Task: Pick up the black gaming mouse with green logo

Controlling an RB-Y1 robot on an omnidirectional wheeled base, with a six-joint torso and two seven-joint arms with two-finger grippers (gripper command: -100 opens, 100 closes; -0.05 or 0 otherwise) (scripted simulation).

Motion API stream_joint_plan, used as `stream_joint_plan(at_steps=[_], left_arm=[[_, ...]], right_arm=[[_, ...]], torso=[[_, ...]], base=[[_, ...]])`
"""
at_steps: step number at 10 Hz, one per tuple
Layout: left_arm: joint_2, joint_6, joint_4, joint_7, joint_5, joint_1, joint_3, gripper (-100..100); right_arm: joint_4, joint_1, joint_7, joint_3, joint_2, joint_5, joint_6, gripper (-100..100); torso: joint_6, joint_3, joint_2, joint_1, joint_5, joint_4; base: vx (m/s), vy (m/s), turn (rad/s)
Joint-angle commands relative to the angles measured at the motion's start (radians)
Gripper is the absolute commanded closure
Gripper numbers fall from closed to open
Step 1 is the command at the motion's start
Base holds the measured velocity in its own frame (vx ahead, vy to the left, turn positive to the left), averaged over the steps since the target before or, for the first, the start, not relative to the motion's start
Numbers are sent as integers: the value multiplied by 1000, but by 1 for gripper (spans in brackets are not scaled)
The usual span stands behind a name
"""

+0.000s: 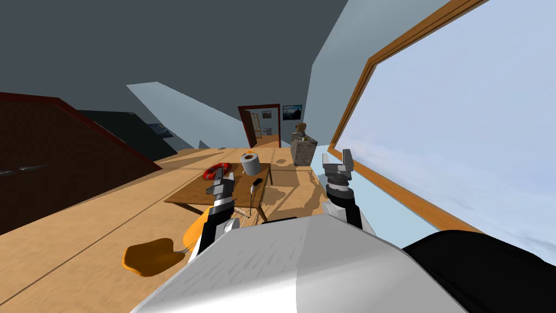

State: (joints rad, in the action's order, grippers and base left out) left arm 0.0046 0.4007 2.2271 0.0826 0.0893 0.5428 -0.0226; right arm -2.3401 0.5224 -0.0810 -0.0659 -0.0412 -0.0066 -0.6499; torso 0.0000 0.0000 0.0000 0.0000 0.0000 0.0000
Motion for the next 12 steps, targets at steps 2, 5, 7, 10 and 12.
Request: stream_joint_plan(at_steps=[2, 5, 7, 10, 12], left_arm=[[36, -53, -16, 8, -2, -12, 14, -100], [74, -132, -47, 22, -4, -32, 38, -100], [86, -176, -60, 27, -4, -41, 48, -100], [111, -251, -91, 39, -4, -60, 72, -100], [124, -299, -109, 46, -3, -71, 85, -100]], right_arm=[[0, 0, 0, 0, 0, 0, 0, 0], [0, 0, 0, 0, 0, 0, 0, 0], [0, 0, 0, 0, 0, 0, 0, 0], [0, 0, 0, 0, 0, 0, 0, 0], [0, 0, 0, 0, 0, 0, 0, 0]], torso=[[0, -1, -1, -2, 0, 0], [0, -2, -3, -6, -1, -1], [0, -2, -3, -6, -1, -1], [0, -2, -3, -5, -1, -1], [0, -2, -3, -4, -1, -1]], base=[[33, -48, 89], [41, -96, 103], [30, -75, 47], [35, -83, 81], [36, -56, 117]])
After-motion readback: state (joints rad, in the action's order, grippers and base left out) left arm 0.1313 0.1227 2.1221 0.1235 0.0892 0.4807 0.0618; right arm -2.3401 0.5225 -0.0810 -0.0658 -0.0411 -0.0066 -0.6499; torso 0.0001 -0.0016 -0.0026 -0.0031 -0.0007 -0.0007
